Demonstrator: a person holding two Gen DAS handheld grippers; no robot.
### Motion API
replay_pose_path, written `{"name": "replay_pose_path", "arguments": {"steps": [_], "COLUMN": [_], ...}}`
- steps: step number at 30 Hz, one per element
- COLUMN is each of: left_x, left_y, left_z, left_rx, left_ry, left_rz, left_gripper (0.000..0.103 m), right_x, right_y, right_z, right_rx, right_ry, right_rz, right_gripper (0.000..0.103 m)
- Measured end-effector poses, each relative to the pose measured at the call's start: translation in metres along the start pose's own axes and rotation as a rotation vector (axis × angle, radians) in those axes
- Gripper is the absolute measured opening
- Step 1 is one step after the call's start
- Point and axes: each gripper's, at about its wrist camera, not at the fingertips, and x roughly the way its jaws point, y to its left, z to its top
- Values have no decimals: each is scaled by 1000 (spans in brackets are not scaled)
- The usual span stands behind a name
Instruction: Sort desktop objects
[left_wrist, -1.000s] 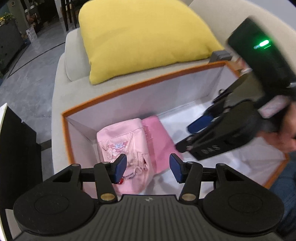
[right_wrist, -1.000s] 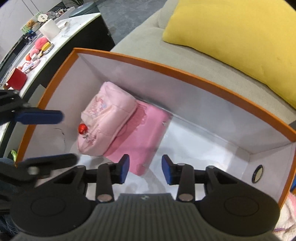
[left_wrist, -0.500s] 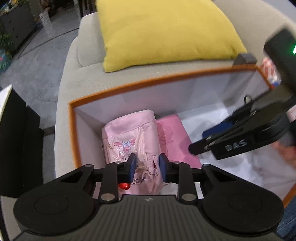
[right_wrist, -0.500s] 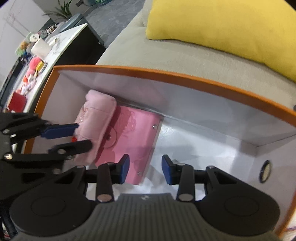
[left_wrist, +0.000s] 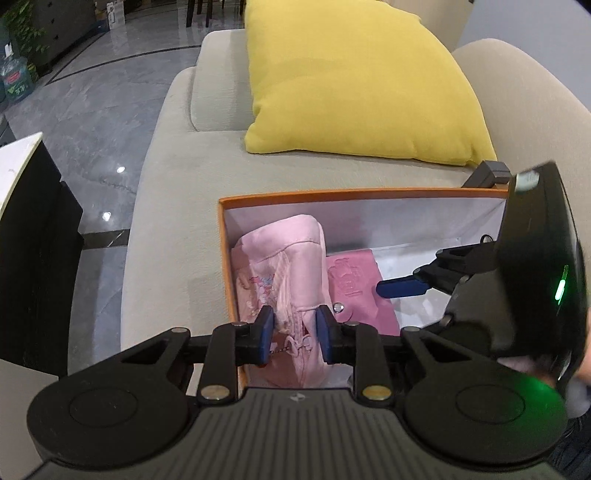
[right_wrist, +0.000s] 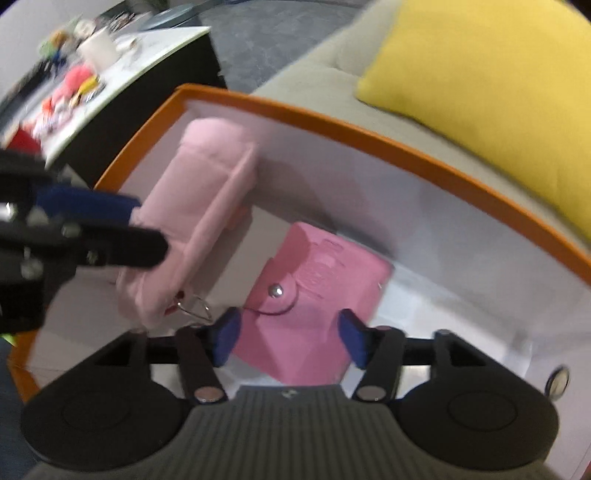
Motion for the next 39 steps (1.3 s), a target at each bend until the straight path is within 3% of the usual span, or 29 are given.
{"name": "replay_pose_path", "arguments": {"steps": [4, 5, 7, 10, 12, 15, 17, 20, 22, 24, 32, 38, 39], "left_x": [-2, -3, -3, -2, -2, -4, -5, -4, 0, 6, 30, 55, 58], "left_y": [11, 12, 17, 23, 22, 19, 16, 10, 4, -2, -34, -48, -51], "left_z": [-2, -2, -1, -1, -1, -3, -4, -5, -5, -6, -8, -9, -11], "left_rx": [-24, -23, -23, -45, -37, -32, -29, -18, -10, -6, 65, 119, 136], "left_ry": [-10, -12, -20, -21, -27, -34, -38, -31, -24, -13, 27, 69, 71], "left_rz": [-13, -3, 24, -6, -9, -24, -36, -64, -78, -74, -81, 15, 30], "left_gripper": [24, 9, 7, 7, 7, 7, 7, 7, 12, 26, 57, 57, 52], "right_x": [11, 14, 20, 20, 16, 5, -3, -12, -19, -27, -59, -75, -76], "right_y": [27, 34, 43, 45, 41, 34, 27, 15, 10, 3, -30, -64, -67], "right_z": [-3, -5, -7, -7, -6, -5, -4, -5, -7, -10, -24, -38, -39], "right_rx": [-118, -157, -218, -231, -213, -182, -141, -89, -72, -48, 108, 244, 256], "right_ry": [5, 4, 15, 22, 20, 23, 27, 23, 14, 1, -41, -45, -46], "right_rz": [-100, -142, -200, -217, -197, -136, -83, -30, -16, -7, 36, 67, 61], "right_gripper": [81, 81, 81, 77, 72, 52, 32, 19, 14, 11, 6, 4, 4]}}
